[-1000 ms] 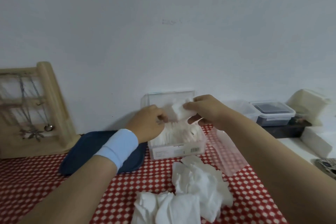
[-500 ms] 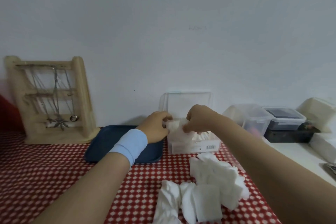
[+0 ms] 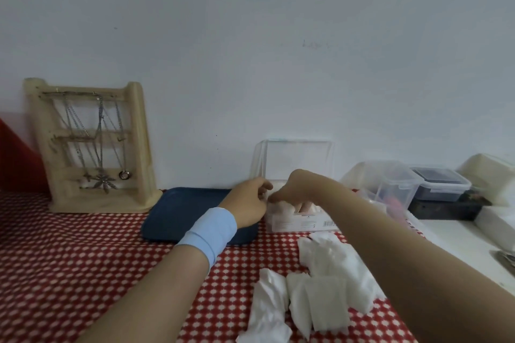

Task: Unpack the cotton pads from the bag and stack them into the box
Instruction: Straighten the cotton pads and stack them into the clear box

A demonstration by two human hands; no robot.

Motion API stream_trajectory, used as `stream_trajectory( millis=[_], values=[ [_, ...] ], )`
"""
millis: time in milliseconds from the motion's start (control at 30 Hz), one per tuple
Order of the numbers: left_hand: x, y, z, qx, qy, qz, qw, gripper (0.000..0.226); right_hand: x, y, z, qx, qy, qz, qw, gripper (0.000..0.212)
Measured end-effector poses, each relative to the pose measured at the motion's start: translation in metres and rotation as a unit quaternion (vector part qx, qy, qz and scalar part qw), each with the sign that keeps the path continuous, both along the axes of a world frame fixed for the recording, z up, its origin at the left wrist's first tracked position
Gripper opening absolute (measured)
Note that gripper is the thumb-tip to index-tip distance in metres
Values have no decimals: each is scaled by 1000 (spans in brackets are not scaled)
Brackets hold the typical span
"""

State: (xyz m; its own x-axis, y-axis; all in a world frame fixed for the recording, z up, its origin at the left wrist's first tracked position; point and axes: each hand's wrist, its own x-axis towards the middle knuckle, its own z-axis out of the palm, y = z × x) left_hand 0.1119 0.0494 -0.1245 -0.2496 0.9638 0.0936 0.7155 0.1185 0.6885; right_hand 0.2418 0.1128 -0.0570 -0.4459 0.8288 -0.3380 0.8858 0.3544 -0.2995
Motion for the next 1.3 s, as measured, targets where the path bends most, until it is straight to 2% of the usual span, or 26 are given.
stream_trajectory(
  millis=[67,133,233,300,400,500,600,667,733,800,867,933,1000,1100,1167,1233,1300],
  values=[
    [-1,-2,-2,1,-10,-1,1000,41,10,-3,12,-67,36,-30,997,40],
    [1,-3,-2,1,-20,-3,1000,43,10,-3,10,-72,30,-29,997,38],
    [2,-4,-1,0,-25,-3,1000,43,-2,-7,-1,-65,7,-4,998,23],
    [1,-6,-1,0,-28,-4,1000,42,-2,-8,0,-60,2,-2,998,24],
    [2,-10,-2,1,-18,-11,1000,42,7,-1,1,-81,71,-48,993,35],
    [7,-10,-3,-1,-10,-14,1000,42,5,-3,-9,-68,75,-26,994,26],
    [15,-12,2,-1,65,-40,997,46,7,2,-14,-51,62,2,997,24],
    [21,-12,4,-23,165,-85,982,51,16,13,-16,-34,124,-18,992,20],
    [27,-9,2,-83,234,-120,961,58,27,23,-22,62,168,-24,984,29],
    [27,-5,-1,-146,258,-126,947,62,36,22,-30,180,110,33,977,37],
    [28,-3,-2,-162,266,-127,942,65,44,27,-47,240,15,108,965,42],
    [29,-2,-3,-162,270,-124,941,67,51,33,-62,207,-52,153,965,48],
    [30,-1,-3,-168,273,-120,940,69,56,37,-68,168,-68,179,967,50],
    [31,-4,2,-161,235,-103,953,70,65,32,-57,146,28,164,975,55],
    [36,-11,10,-93,213,-81,969,68,74,24,-44,195,105,145,964,54],
    [44,-23,20,-1,193,-59,979,56,84,13,-31,244,147,146,947,36],
    [47,-40,29,7,147,-53,988,33,90,-6,-20,207,157,170,951,25]
  ],
)
